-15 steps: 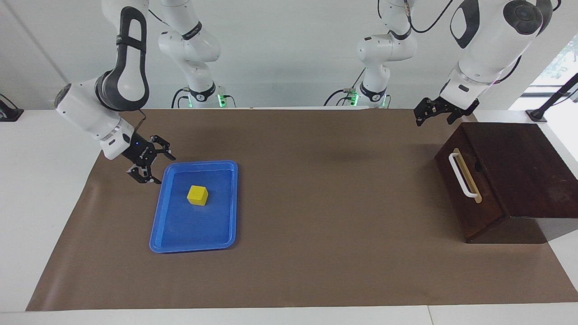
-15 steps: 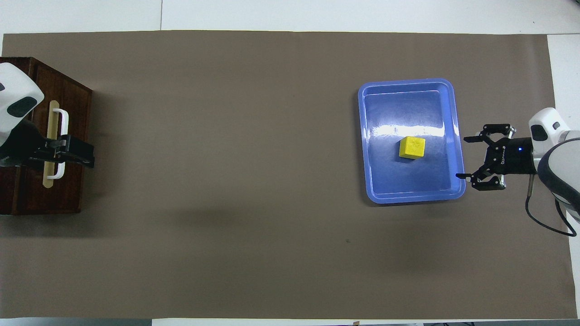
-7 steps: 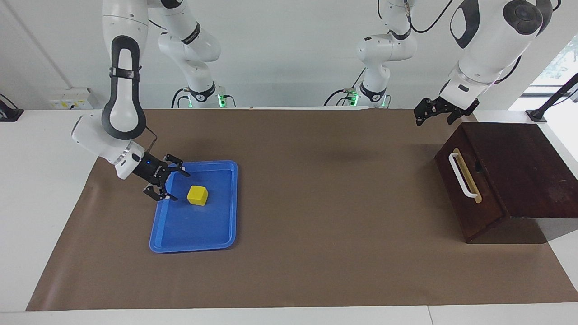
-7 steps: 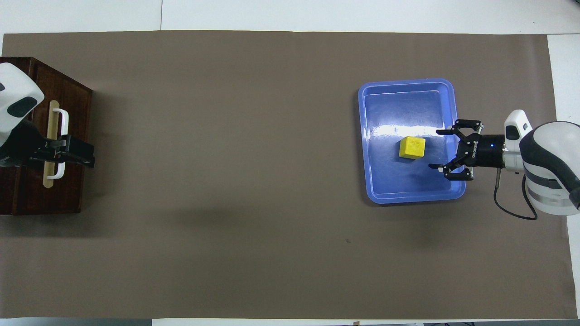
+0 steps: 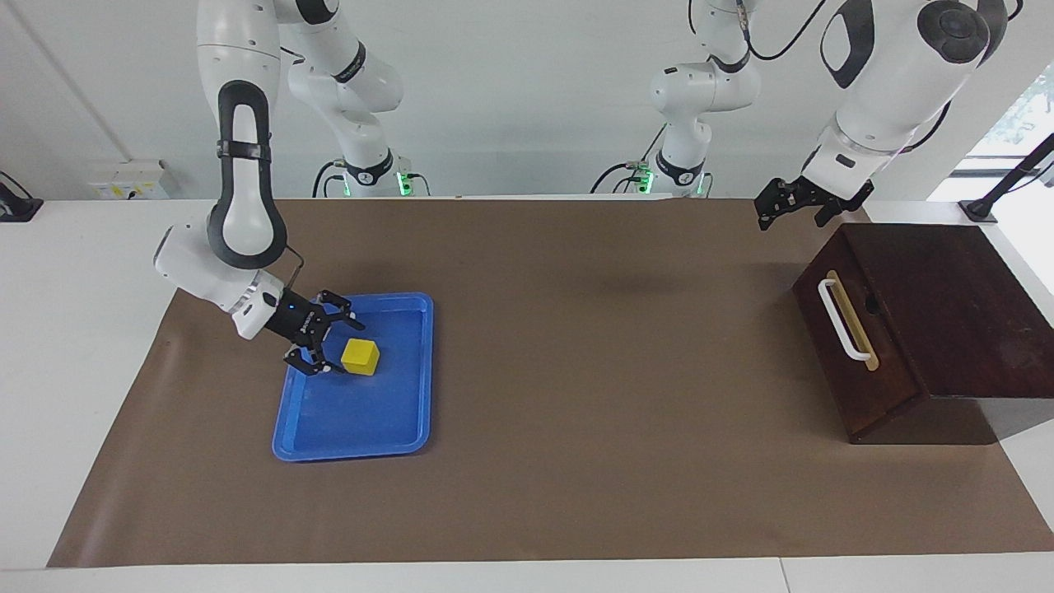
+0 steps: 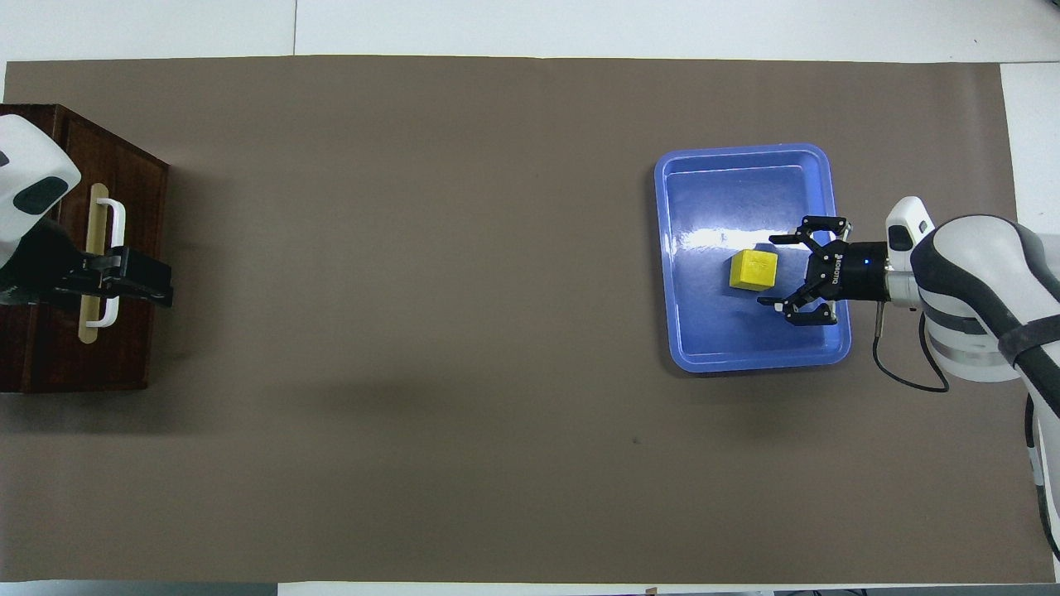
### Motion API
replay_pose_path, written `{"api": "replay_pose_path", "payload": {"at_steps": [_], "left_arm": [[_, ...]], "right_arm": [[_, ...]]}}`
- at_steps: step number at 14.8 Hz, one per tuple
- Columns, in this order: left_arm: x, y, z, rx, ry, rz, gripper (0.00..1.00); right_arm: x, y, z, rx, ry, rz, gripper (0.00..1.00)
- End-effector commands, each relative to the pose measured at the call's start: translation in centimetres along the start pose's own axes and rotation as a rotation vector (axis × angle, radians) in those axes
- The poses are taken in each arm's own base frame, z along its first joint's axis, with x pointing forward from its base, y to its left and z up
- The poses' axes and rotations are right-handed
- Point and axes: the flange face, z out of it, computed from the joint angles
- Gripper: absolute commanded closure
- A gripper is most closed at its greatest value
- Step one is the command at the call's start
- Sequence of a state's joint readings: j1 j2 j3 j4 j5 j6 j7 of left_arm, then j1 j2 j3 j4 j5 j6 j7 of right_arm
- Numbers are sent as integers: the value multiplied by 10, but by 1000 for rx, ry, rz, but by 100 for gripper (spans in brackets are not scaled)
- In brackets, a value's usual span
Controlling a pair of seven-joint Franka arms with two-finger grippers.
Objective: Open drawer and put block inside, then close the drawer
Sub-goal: 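Lower the right gripper and close it on the yellow cube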
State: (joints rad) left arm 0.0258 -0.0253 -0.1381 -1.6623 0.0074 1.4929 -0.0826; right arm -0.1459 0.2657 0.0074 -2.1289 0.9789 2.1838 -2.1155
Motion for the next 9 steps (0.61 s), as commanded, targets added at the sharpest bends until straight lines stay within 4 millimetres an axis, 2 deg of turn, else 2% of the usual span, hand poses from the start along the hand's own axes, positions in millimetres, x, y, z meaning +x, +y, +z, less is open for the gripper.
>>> {"api": "replay_pose_path", "payload": {"at_steps": [1,4,9], "left_arm": [[-5,-2,-3,-8,-8,0,0],[-5,-2,-3,-6,-8,0,0],[-5,-2,-3,-8,-8,0,0]], "right_arm": [[-2,4,0,-27,6,-62,0],[0,5,2,-48,3,-150,0],[11,6,11,-72,9,-148,0]]}}
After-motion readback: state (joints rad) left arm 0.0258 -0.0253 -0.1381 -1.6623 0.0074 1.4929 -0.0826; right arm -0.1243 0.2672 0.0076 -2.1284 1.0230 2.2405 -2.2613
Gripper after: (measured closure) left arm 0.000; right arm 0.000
